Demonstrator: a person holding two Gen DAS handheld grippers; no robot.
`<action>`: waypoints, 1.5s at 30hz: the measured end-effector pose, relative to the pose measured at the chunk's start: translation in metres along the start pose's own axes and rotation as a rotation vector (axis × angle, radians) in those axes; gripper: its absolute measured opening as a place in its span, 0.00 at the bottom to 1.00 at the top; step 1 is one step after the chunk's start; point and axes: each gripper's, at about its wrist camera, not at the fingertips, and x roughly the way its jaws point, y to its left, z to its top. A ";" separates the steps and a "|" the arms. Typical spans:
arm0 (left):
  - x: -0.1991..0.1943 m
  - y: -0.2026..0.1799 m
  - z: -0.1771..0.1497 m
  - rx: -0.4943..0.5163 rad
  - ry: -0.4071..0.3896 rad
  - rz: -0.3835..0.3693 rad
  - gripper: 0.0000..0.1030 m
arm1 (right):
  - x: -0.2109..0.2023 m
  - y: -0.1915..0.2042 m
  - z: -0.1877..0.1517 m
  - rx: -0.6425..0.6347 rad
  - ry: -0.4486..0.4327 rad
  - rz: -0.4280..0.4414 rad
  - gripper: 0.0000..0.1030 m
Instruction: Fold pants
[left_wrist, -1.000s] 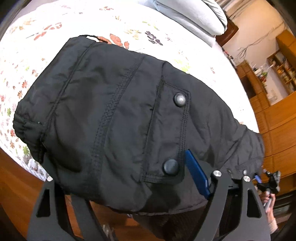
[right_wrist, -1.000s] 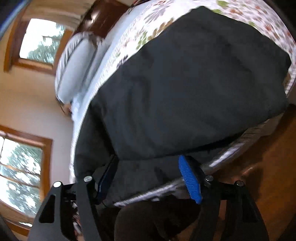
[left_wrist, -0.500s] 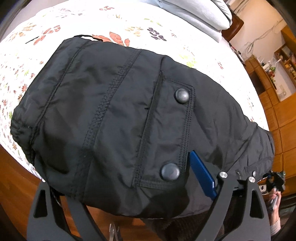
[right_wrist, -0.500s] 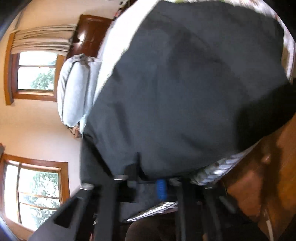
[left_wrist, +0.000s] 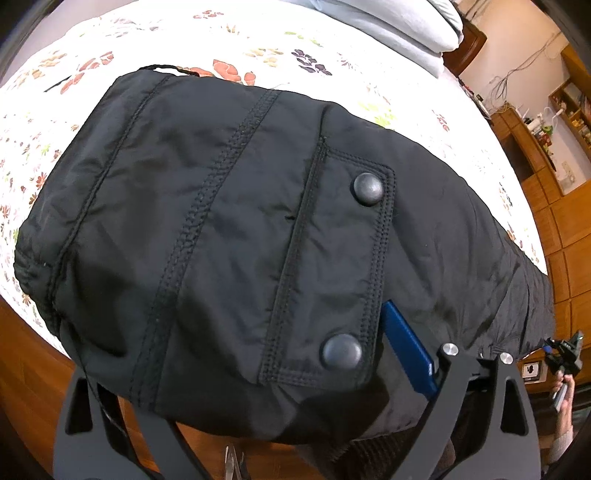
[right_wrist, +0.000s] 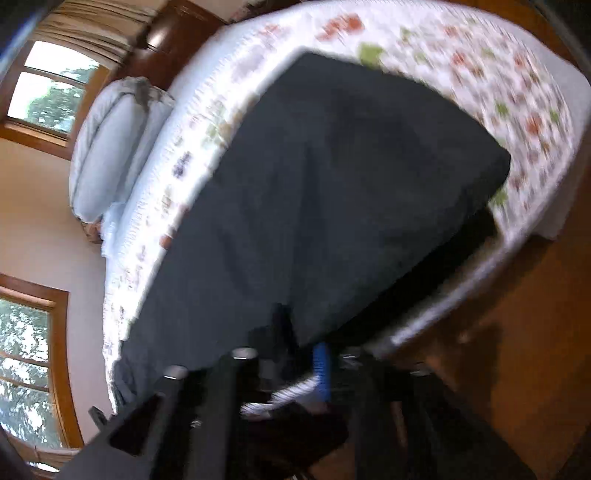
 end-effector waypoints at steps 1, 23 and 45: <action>0.000 0.000 0.001 -0.001 0.003 -0.001 0.90 | -0.003 0.000 -0.002 0.001 -0.007 0.000 0.45; -0.017 0.049 -0.022 -0.221 0.013 0.026 0.90 | -0.015 -0.042 0.025 0.171 -0.118 0.109 0.57; 0.008 0.022 0.035 -0.303 -0.074 0.017 0.91 | 0.005 0.040 0.115 -0.042 -0.174 0.111 0.19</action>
